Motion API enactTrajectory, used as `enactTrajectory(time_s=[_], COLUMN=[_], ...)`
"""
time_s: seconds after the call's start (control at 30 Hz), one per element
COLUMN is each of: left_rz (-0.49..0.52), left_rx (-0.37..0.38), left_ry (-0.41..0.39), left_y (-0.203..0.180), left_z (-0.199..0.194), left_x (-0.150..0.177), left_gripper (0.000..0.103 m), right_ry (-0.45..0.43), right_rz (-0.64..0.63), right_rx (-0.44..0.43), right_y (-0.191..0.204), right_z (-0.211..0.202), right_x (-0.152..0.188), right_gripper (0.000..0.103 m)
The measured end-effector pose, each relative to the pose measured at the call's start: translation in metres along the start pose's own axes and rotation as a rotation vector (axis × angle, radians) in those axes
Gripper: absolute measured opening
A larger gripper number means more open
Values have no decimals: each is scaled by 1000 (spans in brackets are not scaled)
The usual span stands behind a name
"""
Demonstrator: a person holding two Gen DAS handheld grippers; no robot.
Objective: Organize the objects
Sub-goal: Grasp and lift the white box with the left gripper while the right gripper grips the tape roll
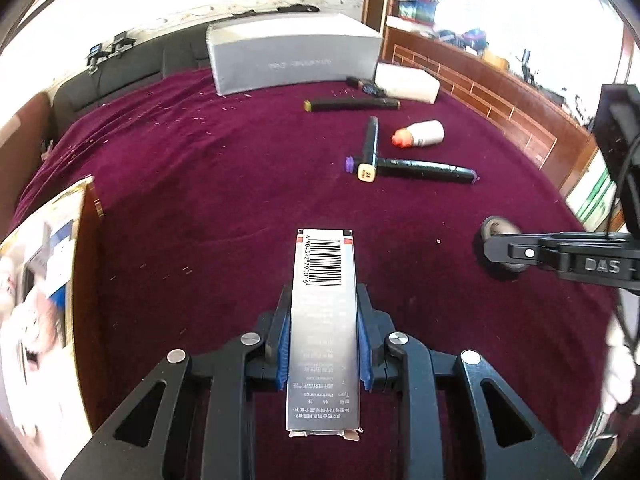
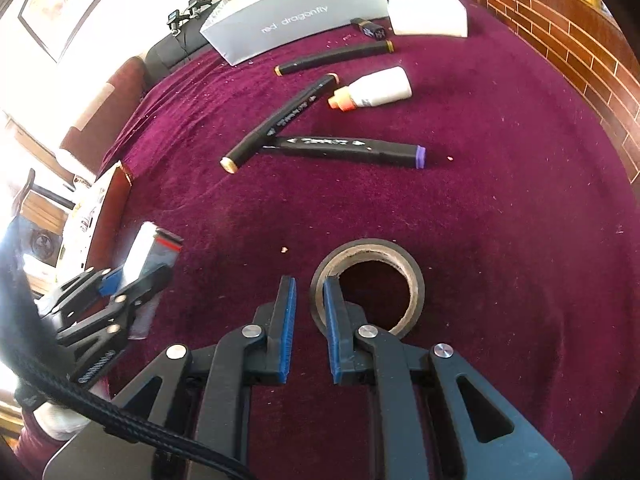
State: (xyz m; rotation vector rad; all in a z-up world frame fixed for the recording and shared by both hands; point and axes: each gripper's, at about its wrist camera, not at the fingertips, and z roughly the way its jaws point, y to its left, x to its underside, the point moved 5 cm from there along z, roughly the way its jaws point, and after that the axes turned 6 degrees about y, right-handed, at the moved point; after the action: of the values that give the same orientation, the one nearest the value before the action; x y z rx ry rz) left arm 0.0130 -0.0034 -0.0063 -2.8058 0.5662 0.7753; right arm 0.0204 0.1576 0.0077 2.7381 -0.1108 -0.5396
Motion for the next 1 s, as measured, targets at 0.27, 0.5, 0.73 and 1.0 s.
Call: enactTrajectory(time_s=[0.27,0.5,0.73,1.0], left_rz=[-72,-93,-111,-156], left_rx=[73,91,102,86], left_ry=[-52,-53,-59,-98], left_y=[25,29,34,59], left_z=[-43,-48,-51,-72], left_x=[20,32,38,50], left_gripper=[23,23,23,23], right_ry=[-15,-42,-83,-142], right_rz=[-61,-142,-62,-101], right_rx=[81,324,210,162], right_y=[21,16,-2,26], right_z=[-1,18,12,-10], right_x=[0,2,-1,3], right_gripper=[9,30,9,8])
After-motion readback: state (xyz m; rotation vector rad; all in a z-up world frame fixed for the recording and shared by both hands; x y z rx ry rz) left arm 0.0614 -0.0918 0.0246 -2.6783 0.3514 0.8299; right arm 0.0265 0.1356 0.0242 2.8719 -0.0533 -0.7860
